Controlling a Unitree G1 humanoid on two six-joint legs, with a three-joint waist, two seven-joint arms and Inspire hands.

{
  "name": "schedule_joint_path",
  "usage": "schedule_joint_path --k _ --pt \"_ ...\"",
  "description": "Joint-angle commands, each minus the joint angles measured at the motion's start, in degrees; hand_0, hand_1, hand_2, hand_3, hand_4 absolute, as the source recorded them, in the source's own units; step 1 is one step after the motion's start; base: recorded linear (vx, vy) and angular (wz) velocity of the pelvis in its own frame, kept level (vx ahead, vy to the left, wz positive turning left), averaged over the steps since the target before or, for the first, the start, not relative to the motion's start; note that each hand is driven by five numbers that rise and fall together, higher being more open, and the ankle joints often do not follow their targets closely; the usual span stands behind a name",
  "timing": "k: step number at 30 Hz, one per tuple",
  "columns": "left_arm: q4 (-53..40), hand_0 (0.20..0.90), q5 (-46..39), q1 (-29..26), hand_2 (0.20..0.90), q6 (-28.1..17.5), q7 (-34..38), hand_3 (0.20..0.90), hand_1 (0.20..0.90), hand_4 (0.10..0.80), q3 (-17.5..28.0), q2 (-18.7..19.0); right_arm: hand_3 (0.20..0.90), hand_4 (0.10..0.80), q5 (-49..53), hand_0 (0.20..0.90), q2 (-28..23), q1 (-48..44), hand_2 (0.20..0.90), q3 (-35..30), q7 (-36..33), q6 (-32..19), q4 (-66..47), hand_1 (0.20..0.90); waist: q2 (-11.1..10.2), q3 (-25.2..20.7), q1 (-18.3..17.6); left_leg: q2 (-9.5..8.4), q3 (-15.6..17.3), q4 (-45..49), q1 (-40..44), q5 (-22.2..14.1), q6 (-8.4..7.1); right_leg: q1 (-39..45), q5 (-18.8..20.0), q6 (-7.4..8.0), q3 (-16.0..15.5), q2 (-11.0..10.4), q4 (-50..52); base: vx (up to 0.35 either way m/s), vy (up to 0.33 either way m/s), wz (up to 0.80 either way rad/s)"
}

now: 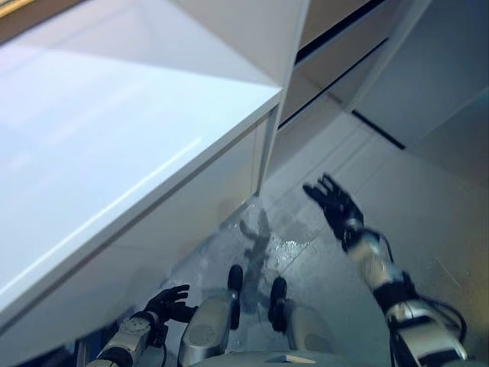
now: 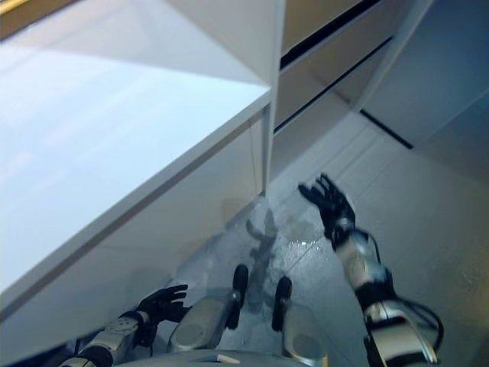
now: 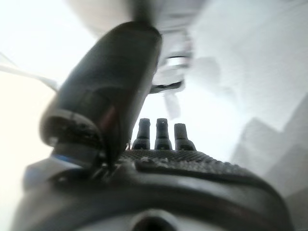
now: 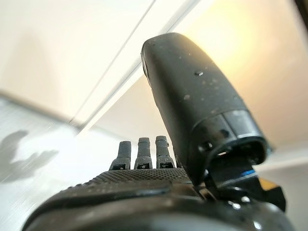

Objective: Put drinks into fridge and close the fridge

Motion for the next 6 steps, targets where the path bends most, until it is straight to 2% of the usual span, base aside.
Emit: schedule_joint_path --k 1,6 --pt "0.4 0.900 -1.3 1.0 0.900 -1.5 -2.2 0.900 0.900 0.800 1.0 -3.6 0.900 0.800 -7.3 0.900 -0.3 0.8 0.900 -1.3 5.2 -3.2 0.5 0.900 1.1 -7.6 -1.2 -0.45 3.0 -1.0 2.3 -6.5 0.25 -1.3 0.7 1.81 2.5 1.7 -0.9 0.019 -0.052 -0.17" --pt "3.3 0.900 -0.6 1.0 0.900 -1.8 -4.6 0.900 0.900 0.800 2.9 -3.9 0.900 0.800 -14.2 0.900 1.4 5.3 0.900 -1.5 9.2 -2.0 12.3 0.900 1.1 -10.2 -2.2 0.14 4.5 -3.2 5.3 -6.1 -0.43 1.8 0.6 1.79 1.6 2.3 -2.9 0.007 -0.048 -0.14"
